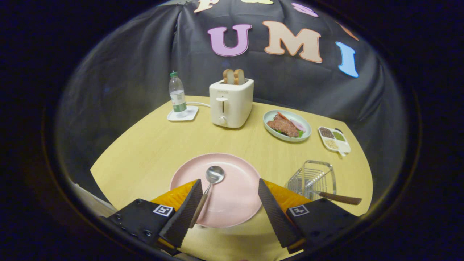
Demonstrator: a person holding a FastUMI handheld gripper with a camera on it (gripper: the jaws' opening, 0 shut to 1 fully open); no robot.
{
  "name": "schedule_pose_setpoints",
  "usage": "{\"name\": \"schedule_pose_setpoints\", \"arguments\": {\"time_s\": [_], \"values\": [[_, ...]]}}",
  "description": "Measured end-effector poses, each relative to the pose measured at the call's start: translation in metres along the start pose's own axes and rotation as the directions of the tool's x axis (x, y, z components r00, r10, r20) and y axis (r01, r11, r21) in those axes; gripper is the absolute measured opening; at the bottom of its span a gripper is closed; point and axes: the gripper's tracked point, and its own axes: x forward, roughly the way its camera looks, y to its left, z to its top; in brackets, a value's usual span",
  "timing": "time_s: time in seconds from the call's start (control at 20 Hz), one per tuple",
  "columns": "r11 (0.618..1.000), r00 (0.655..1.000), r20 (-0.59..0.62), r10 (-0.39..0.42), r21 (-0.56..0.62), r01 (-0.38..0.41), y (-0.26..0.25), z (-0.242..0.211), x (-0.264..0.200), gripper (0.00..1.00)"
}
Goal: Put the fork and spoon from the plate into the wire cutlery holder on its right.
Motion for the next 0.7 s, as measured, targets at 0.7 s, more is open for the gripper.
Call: {"name": "schedule_pose_setpoints", "arguments": {"time_s": [0.7], "values": [[0.999,0.994,-0.103,-0.032,-0.047,0.028,0.030,-0.058,0.046,1.00]]}}
